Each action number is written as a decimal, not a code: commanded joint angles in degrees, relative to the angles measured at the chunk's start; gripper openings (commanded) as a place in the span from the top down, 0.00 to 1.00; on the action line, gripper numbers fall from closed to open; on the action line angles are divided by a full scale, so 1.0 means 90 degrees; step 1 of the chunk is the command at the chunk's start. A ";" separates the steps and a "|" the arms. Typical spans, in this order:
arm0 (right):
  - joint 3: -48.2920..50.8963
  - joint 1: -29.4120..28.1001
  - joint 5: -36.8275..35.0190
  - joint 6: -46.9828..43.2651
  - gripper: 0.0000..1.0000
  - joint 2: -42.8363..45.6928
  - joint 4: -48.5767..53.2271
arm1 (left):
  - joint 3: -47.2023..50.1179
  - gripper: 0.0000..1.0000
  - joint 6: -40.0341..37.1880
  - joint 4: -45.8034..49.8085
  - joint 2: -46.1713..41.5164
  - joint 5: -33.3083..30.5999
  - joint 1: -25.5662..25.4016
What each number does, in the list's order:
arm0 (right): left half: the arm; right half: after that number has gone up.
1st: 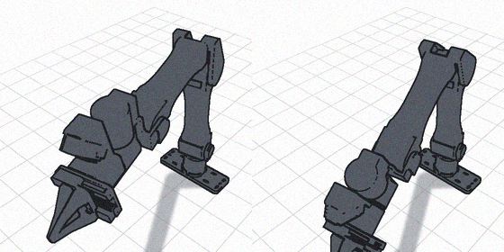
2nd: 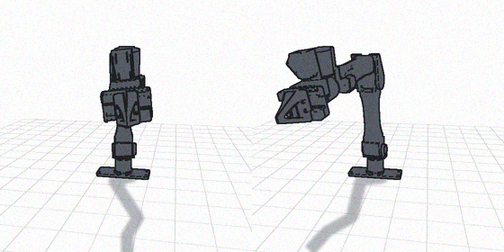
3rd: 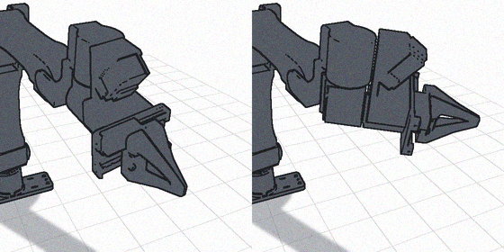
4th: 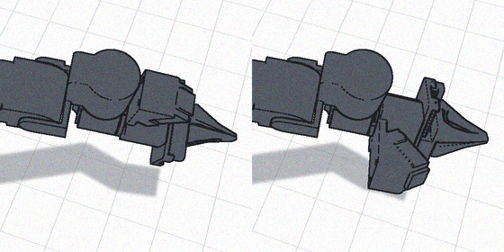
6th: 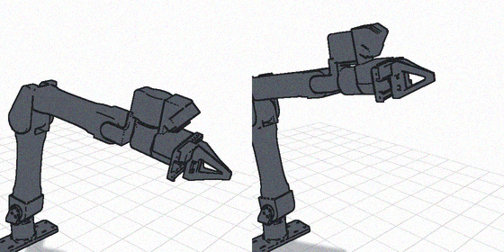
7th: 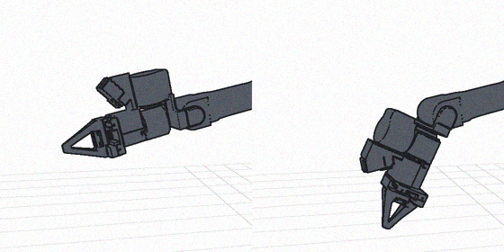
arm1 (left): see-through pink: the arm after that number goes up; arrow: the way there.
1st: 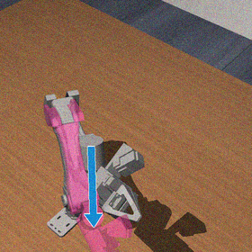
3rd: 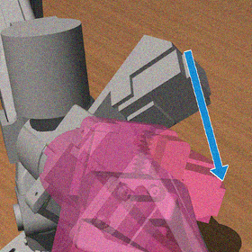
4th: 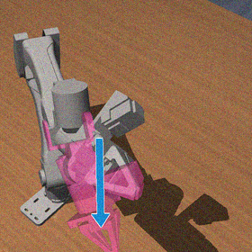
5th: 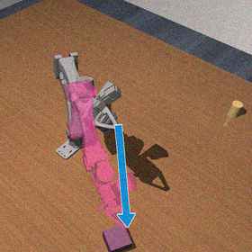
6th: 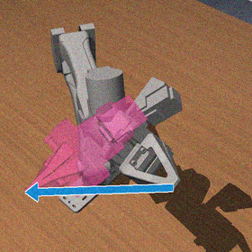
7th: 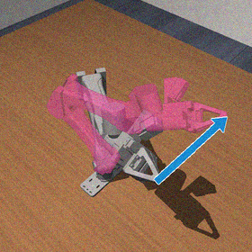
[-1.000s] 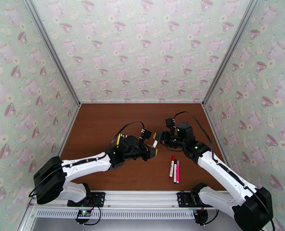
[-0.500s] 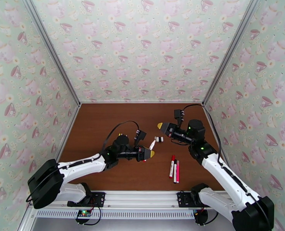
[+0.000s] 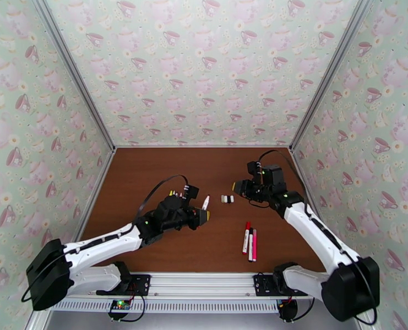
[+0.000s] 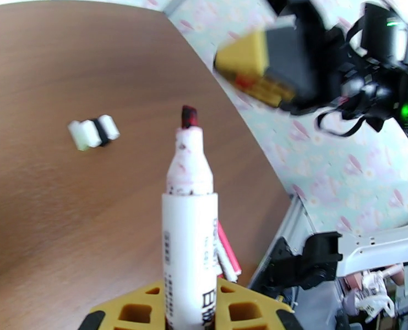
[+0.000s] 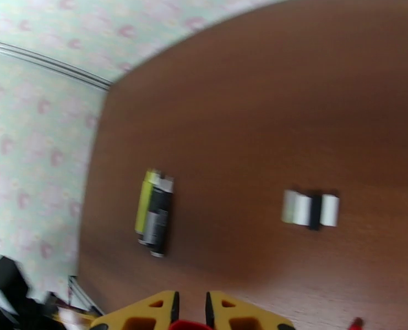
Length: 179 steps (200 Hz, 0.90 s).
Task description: Open the pen caps
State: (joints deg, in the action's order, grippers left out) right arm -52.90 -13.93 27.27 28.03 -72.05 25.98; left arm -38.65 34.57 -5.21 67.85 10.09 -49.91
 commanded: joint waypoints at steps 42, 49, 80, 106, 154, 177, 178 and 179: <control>-0.0633 0.0521 -0.0069 -0.1151 0.81 -0.1914 0.0497 | 0.0095 0.98 -0.0023 0.0625 -0.0343 -0.0476 0.0184; -0.0697 0.0541 -0.0054 -0.1251 0.80 -0.2120 0.0488 | 0.0098 0.99 -0.0013 0.0628 -0.0334 -0.0476 0.0184; -0.1015 0.0552 -0.0080 -0.1637 0.78 -0.2803 0.0555 | 0.0085 0.98 -0.0005 0.0611 -0.0147 -0.0369 0.0184; -0.1266 0.0552 -0.0170 -0.1762 0.78 -0.3249 0.0629 | 0.0068 0.98 0.0007 0.0549 -0.0042 -0.0314 0.0179; -0.1546 0.0618 -0.0280 -0.1855 0.78 -0.3778 0.0736 | 0.0077 0.98 0.0025 0.0492 0.0062 -0.0248 0.0178; -0.1665 0.0638 -0.0262 -0.1908 0.77 -0.3932 0.0789 | 0.0113 0.98 0.0066 0.0397 0.0126 -0.0225 0.0184; -0.1673 0.0639 -0.0259 -0.1911 0.77 -0.3935 0.0797 | 0.0114 0.98 0.0066 0.0390 0.0126 -0.0224 0.0184; -0.1681 0.0640 -0.0253 -0.1912 0.77 -0.3946 0.0801 | 0.0110 0.98 0.0075 0.0387 0.0131 -0.0223 0.0184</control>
State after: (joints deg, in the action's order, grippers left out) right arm -65.58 -8.58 25.69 12.53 -105.84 31.68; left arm -38.59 34.52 -0.27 68.05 7.01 -48.40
